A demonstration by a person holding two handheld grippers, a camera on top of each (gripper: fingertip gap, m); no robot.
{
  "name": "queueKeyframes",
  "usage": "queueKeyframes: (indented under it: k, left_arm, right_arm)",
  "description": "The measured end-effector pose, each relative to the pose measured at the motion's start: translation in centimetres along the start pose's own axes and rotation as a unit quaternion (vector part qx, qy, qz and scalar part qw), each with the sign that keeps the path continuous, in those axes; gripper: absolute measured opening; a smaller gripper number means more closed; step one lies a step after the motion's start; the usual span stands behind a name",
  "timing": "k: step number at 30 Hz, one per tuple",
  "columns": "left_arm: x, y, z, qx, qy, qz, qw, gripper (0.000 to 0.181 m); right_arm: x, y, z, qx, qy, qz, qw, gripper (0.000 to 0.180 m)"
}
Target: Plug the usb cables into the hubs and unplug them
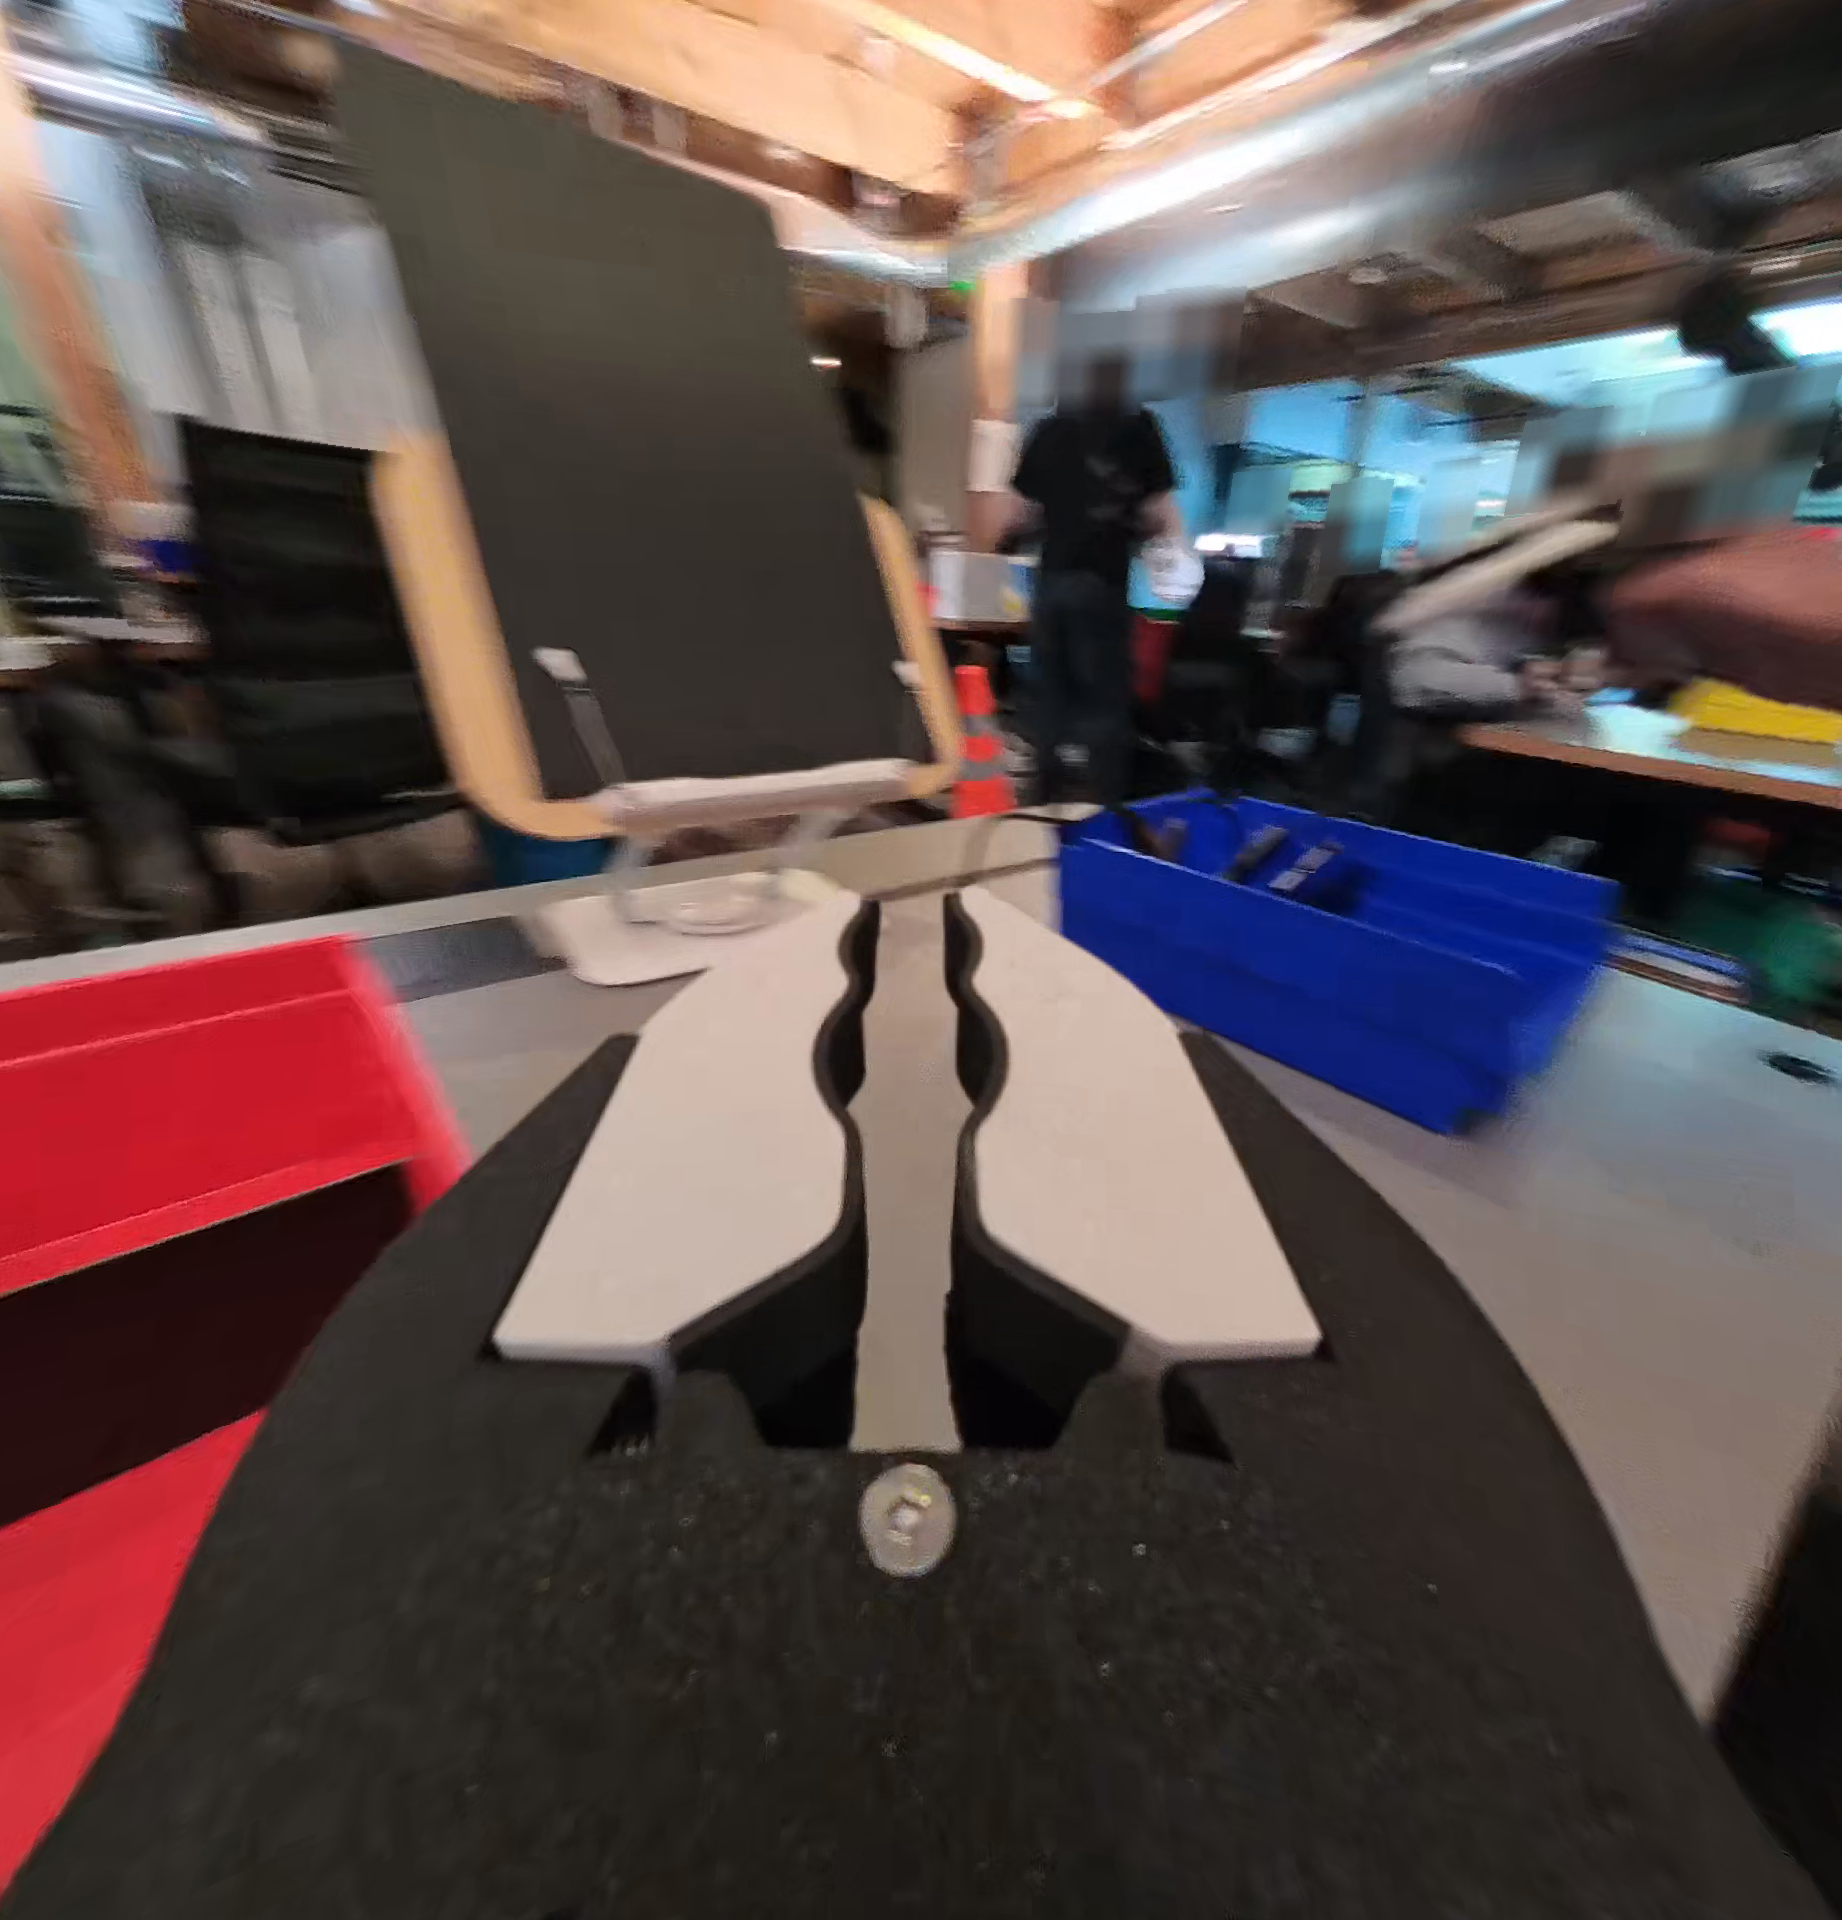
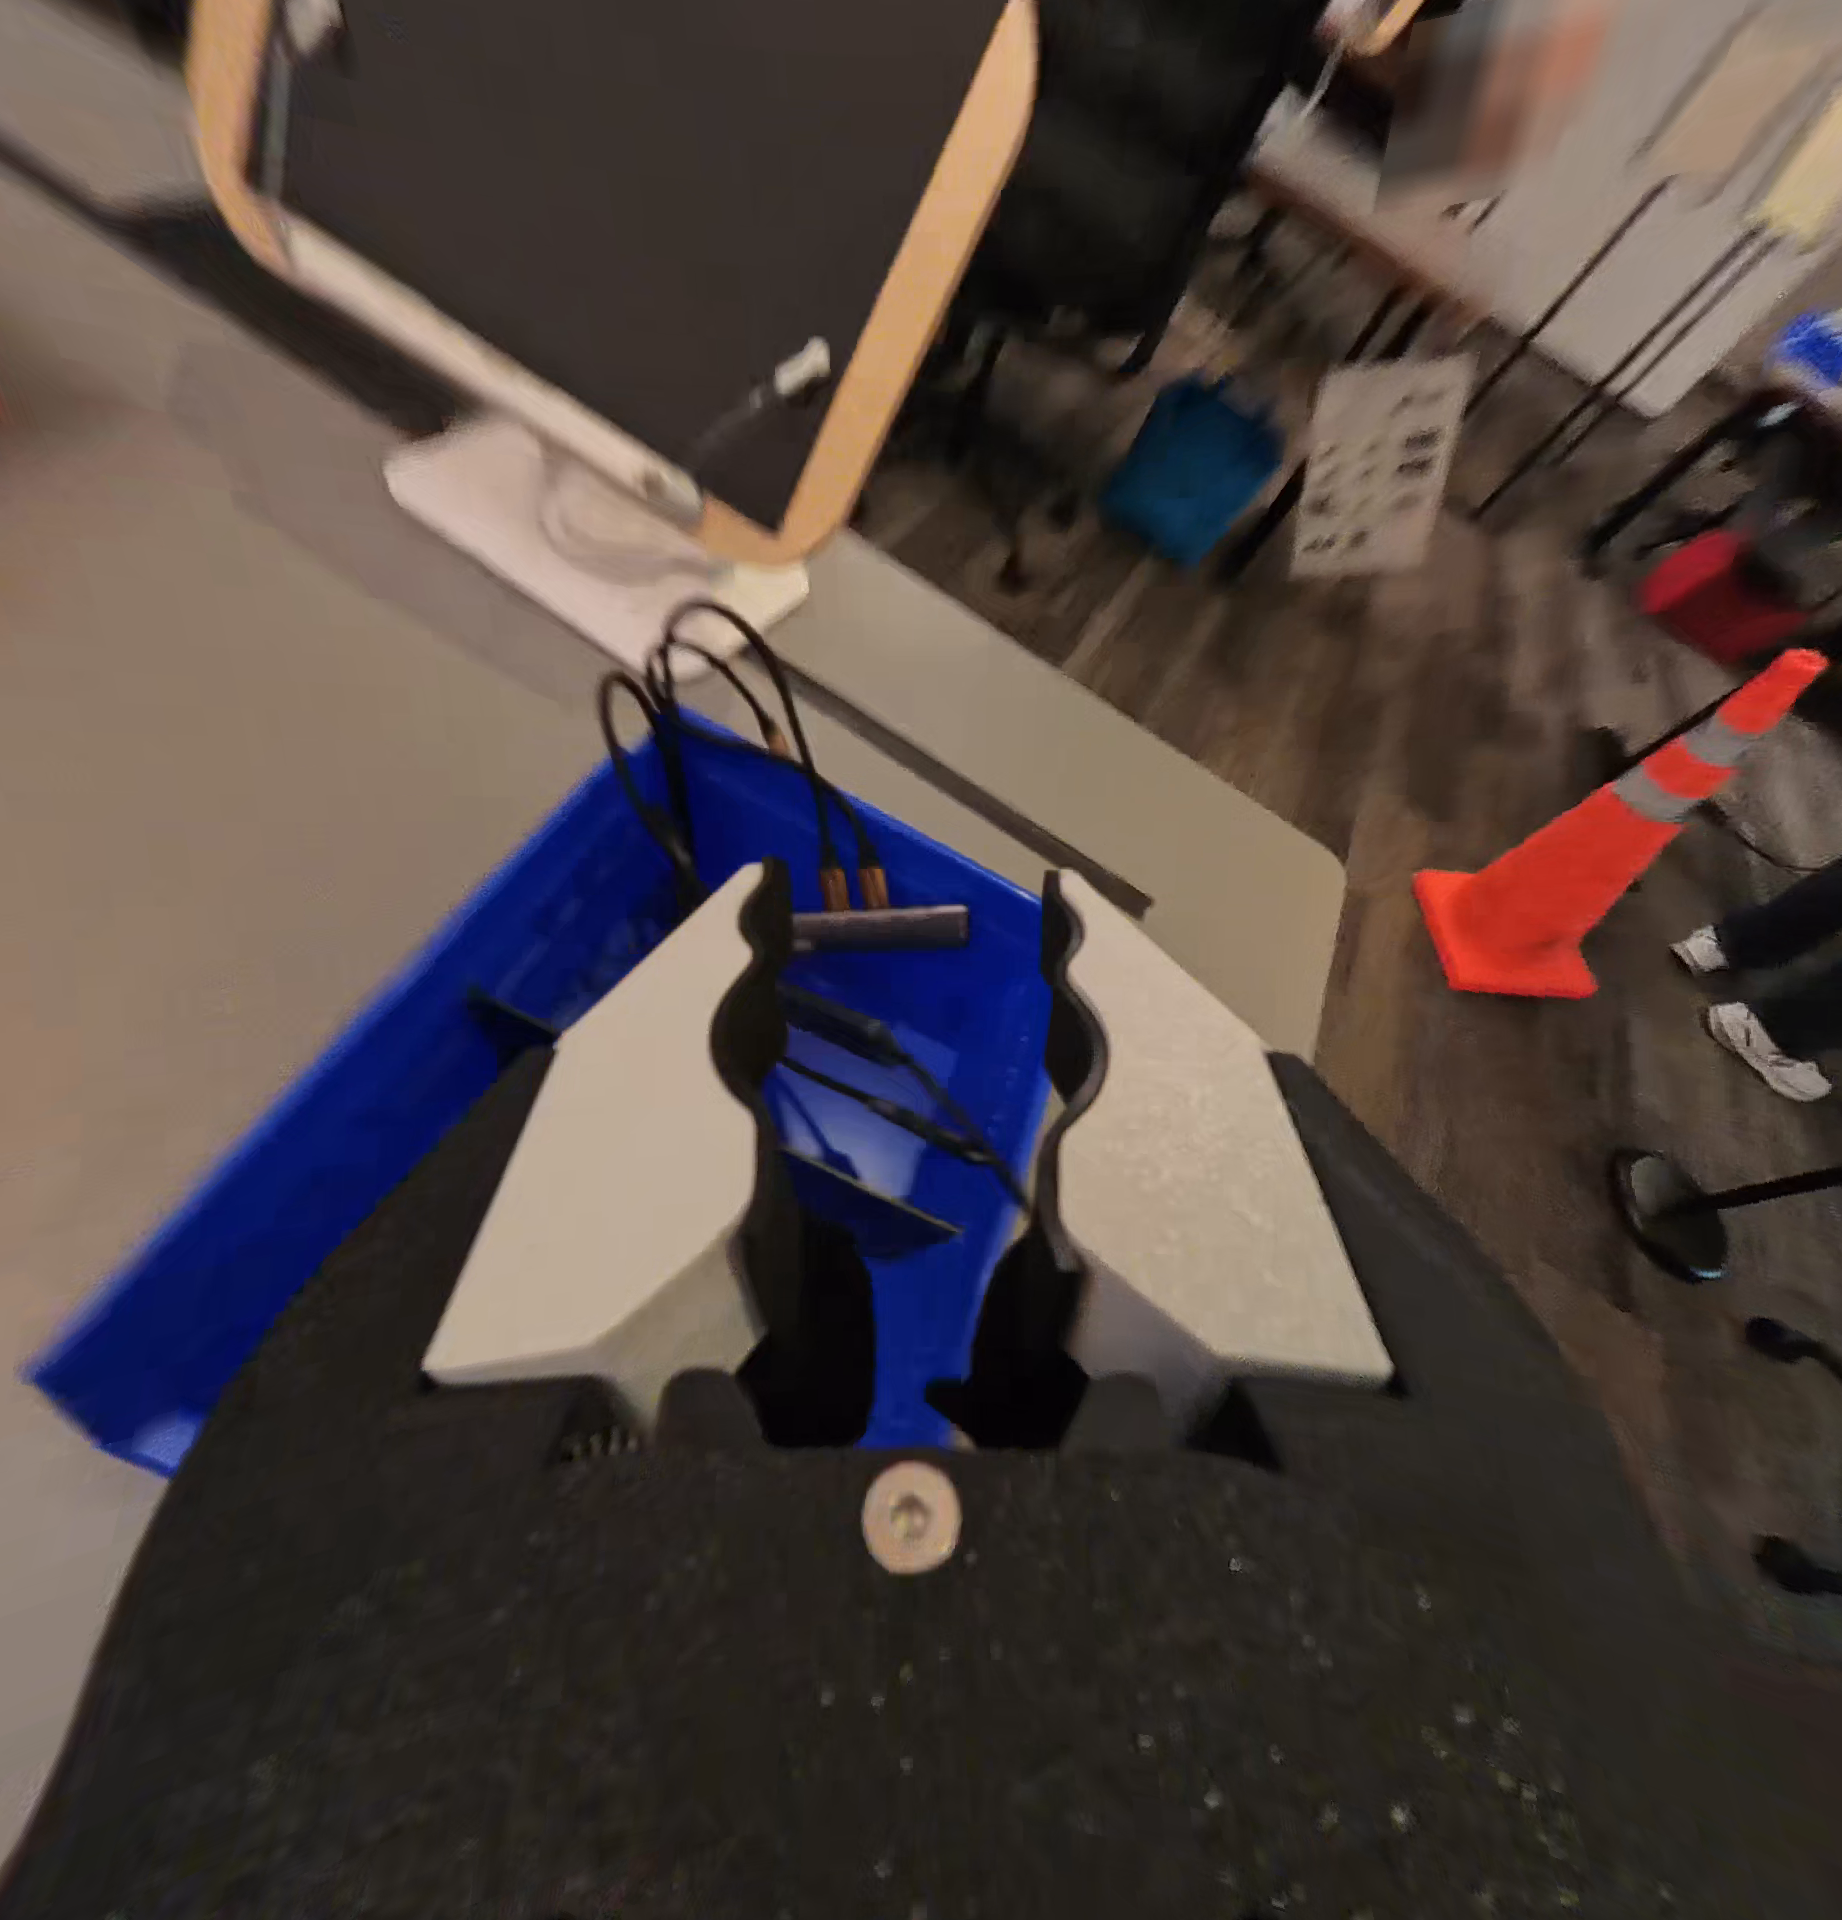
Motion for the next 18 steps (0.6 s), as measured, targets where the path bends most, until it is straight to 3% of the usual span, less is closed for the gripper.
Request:
queueKeyframes:
  k: [4, 7, 10, 14, 18]
  left_arm:
    - [-0.6, -4.7, -7.4, -0.169, 0.057, -0.067, 0.982, 0.022]
    - [0.2, -9.3, -10.5, -0.265, 0.071, -0.082, 0.958, 0.022]
    - [1.5, -11.9, -12.3, -0.302, 0.125, -0.089, 0.941, 0.014]
    - [1.1, -11.2, -11.8, -0.268, 0.107, -0.082, 0.954, 0.013]
    - [4.5, -10.7, -11.9, -0.254, 0.052, -0.150, 0.954, 0.021]
  right_arm:
    - [3.1, -4.3, -6.0, 0.063, 0.131, 0.105, 0.984, 0.041]
    - [9.1, -5.9, -11.0, 0.078, 0.240, 0.097, 0.963, 0.035]
    - [13.5, -7.2, -13.6, 0.098, 0.250, 0.074, 0.960, 0.036]
    - [14.5, -7.9, -11.7, 0.117, 0.225, 0.058, 0.965, 0.034]
    - [15.7, -7.8, -10.6, 0.120, 0.228, 0.044, 0.965, 0.035]
Point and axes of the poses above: each gripper's, where its closed fingertips meet, y out along the fingers, x out of its underside, z = x × y across the jaws, the point moved 1 cm from there along -y, back along the fingers, and after that the axes turned 11 degrees about z, right-handed, at the moved point
